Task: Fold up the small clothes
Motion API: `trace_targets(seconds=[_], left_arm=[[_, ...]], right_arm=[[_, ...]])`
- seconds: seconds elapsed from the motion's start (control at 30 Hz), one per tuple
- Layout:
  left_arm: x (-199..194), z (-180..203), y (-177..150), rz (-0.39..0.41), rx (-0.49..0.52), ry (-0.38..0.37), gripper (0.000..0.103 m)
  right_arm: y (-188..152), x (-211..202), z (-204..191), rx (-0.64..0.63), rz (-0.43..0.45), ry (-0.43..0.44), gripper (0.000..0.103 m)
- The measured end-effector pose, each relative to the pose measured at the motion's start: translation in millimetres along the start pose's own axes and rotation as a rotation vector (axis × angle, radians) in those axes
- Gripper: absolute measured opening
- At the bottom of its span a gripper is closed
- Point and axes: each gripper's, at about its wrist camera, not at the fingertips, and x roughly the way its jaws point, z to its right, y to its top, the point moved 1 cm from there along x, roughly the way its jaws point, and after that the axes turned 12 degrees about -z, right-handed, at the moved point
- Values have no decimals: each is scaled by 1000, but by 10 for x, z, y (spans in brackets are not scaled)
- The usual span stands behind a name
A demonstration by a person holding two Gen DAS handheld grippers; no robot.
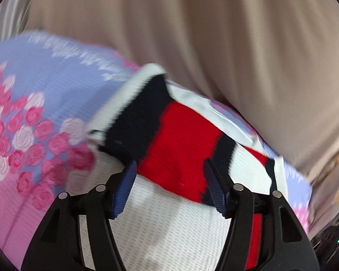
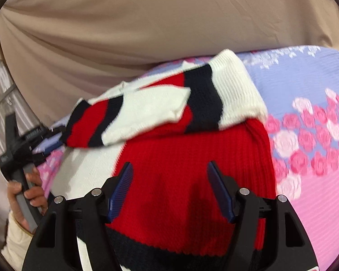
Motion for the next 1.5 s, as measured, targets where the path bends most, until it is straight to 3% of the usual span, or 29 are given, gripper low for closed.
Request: trace_targets(seconds=[0.17,0.3,0.37,0.4,0.47,0.53,0.6,0.67,0.73,0.8,0.9,0.97,1.03,1.13,1.23,1.37,1.5], left_arm=[[-74,-274,103,-26,-64,-57,59],[-2,-412,163,-59,-116,-85,59],[19,-464,234,-63,-132,-77,59],[38,-476,271,-65,-135,-71,57],[71,-462,345,-71,-136,-68,45],[72,-415,396,-64,-122,-46,22],[102,-376,373,-61,-105,-4,10],[228,-337,293,-81,-73,34,9],[401,-259,181,-108,-25,90,7],[388,-120,104,-59,43,165,7],[384,-65,61,-44,67,191,7],[386,-73,39,-43,63,174,7],[377,-32,-1,-38,82,189,8],[391,15,-29,-31,89,195,8],[431,-108,36,-30,53,164,9],[395,-175,11,-31,40,143,9],[343,-280,1,-32,12,99,9]], right_arm=[[469,429,-33,13,-87,1,66],[608,803,-54,45,-148,-3,66],[669,832,-127,26,-128,-25,42],[734,823,-166,31,-140,9,8],[861,578,-275,17,-54,41,8],[914,118,-443,-53,85,75,8],[895,-121,-431,-98,190,10,7],[917,220,-110,-43,90,-127,7],[847,702,252,50,-82,-172,7],[762,682,242,35,-62,-169,7],[721,346,137,-6,63,-132,7],[726,622,345,53,-43,-173,6],[716,624,432,75,-59,-149,6],[719,383,210,43,-22,-153,9],[705,91,-128,-16,69,-250,22],[885,118,-879,-176,35,-79,22],[1028,782,-1691,-348,-112,68,22]])
